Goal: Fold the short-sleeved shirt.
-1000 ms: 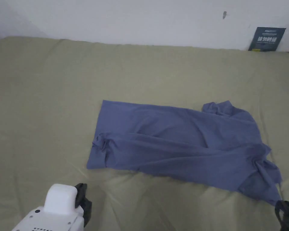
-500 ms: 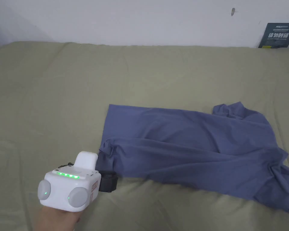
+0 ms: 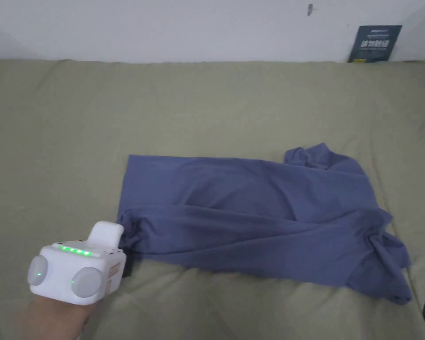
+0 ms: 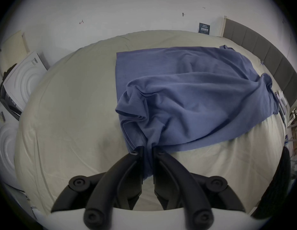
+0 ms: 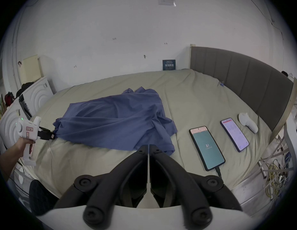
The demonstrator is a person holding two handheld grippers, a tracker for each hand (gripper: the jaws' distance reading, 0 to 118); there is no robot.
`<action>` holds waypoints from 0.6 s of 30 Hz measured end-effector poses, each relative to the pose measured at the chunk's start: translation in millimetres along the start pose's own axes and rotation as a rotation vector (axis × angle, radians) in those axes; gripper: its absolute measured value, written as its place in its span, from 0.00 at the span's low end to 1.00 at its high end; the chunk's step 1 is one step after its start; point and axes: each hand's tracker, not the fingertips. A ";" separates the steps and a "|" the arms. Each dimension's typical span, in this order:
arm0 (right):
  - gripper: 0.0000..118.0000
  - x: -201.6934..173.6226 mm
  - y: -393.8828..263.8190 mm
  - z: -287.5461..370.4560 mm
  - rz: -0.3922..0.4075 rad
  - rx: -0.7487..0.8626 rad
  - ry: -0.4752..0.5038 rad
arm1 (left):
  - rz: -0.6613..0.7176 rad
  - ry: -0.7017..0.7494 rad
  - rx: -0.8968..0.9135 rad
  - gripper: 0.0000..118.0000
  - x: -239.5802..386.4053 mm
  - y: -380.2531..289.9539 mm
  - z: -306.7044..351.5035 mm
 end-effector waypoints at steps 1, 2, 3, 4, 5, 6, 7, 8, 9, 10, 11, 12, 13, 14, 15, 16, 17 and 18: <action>0.03 3.2 0.5 -4.7 0.000 -0.013 0.003 | 0.019 -0.007 0.008 0.09 -1.7 0.9 2.6; 0.03 6.2 1.5 -11.4 0.009 -0.028 -0.002 | 0.023 -0.004 0.021 0.09 -1.2 2.1 8.4; 0.05 9.6 2.3 -18.1 0.019 -0.043 -0.005 | 0.024 0.001 0.040 0.09 0.2 3.4 14.7; 0.25 14.4 4.4 -29.7 0.037 -0.074 -0.016 | 0.038 -0.005 0.055 0.09 0.9 5.5 20.9; 0.58 18.3 6.4 -40.8 0.043 -0.108 -0.031 | 0.052 -0.013 0.063 0.09 3.1 7.6 29.0; 0.87 23.4 8.5 -57.5 0.055 -0.161 -0.044 | 0.061 -0.017 0.073 0.09 4.6 9.2 34.1; 1.00 28.8 8.5 -75.6 0.077 -0.205 -0.020 | 0.068 -0.022 0.087 0.09 6.4 10.9 39.0; 1.00 32.2 9.0 -88.0 0.090 -0.207 -0.007 | 0.072 -0.028 0.095 0.09 7.8 12.4 42.1; 1.00 34.0 9.9 -101.6 0.107 -0.202 -0.011 | 0.079 -0.033 0.098 0.09 8.3 15.9 45.5; 1.00 35.5 11.1 -117.1 0.133 -0.239 -0.021 | 0.083 -0.032 0.099 0.09 10.4 17.6 47.6; 1.00 39.0 11.2 -130.8 0.159 -0.272 -0.046 | 0.082 -0.032 0.102 0.09 12.3 18.3 48.5; 1.00 39.7 11.5 -142.1 0.174 -0.293 -0.050 | 0.082 -0.033 0.104 0.09 13.6 18.8 49.1; 1.00 40.3 11.8 -153.9 0.188 -0.314 -0.040 | 0.083 -0.031 0.103 0.09 13.2 20.4 47.9; 1.00 40.0 12.4 -162.8 0.197 -0.341 -0.025 | 0.085 -0.028 0.102 0.09 13.3 20.2 47.1; 0.94 39.7 12.5 -167.9 0.201 -0.359 -0.018 | 0.087 -0.025 0.099 0.09 13.3 19.5 46.1; 0.66 38.4 12.2 -173.8 0.205 -0.372 -0.006 | 0.092 -0.020 0.096 0.09 13.6 18.2 44.6; 0.27 37.5 11.8 -177.1 0.213 -0.382 0.015 | 0.101 -0.019 0.090 0.09 12.0 17.1 42.2; 0.08 36.6 11.5 -180.0 0.219 -0.401 0.035 | 0.104 -0.019 0.083 0.09 11.8 14.6 39.7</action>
